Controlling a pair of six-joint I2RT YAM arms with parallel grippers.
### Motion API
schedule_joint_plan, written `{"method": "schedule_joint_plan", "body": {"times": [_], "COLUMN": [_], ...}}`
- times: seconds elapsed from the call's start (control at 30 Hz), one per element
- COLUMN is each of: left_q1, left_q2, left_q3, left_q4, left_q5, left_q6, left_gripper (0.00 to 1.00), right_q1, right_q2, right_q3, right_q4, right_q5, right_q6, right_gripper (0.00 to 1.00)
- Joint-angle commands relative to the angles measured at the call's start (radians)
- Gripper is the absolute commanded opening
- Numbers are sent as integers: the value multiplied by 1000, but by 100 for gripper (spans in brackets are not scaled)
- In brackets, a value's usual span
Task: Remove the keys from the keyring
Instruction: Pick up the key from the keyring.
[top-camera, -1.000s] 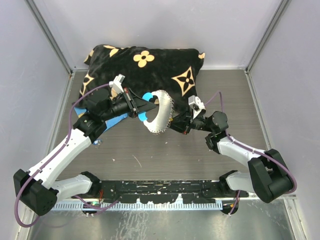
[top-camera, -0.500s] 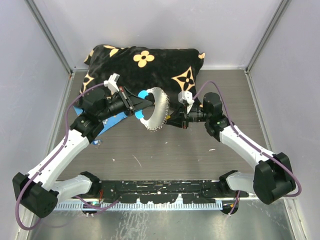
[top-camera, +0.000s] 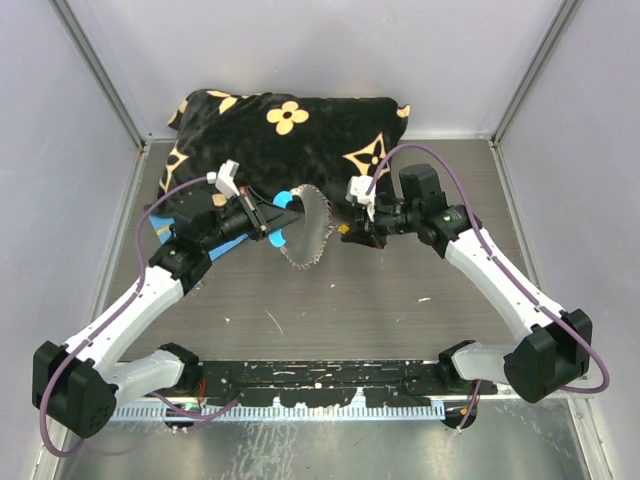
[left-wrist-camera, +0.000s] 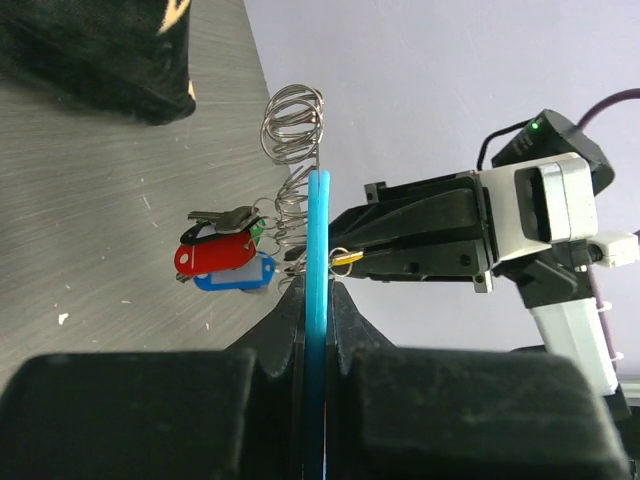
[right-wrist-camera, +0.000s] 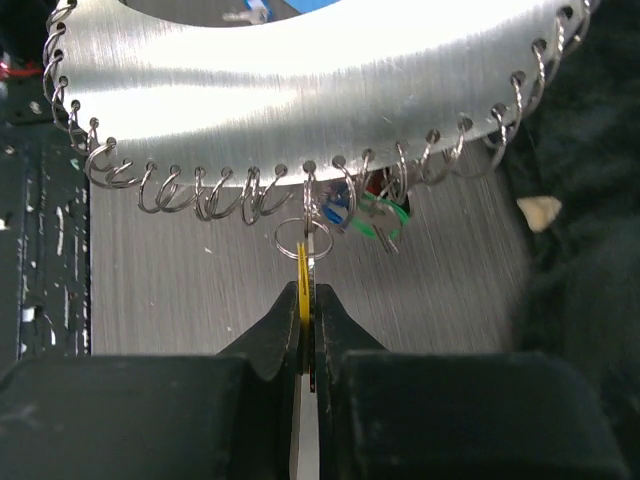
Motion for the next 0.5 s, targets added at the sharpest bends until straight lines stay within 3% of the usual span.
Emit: {"method": "schedule_joint_plan", "body": {"times": [0.0, 0.33, 0.47], "left_q1": [4, -30, -30], "left_q2": [-13, 48, 73], "left_q3": [-44, -188, -199], "left_q4": [229, 396, 412], "left_q5": [-19, -45, -19], "left_q6": [44, 24, 12], "left_gripper": [0, 0, 13], "right_q1": [20, 92, 102], "right_q2": [-4, 2, 0], "right_q3": [79, 173, 205], "right_q4": [-220, -392, -416], "right_q5": [193, 376, 384], "right_q6": [-129, -161, -157], "right_gripper": [1, 1, 1]}}
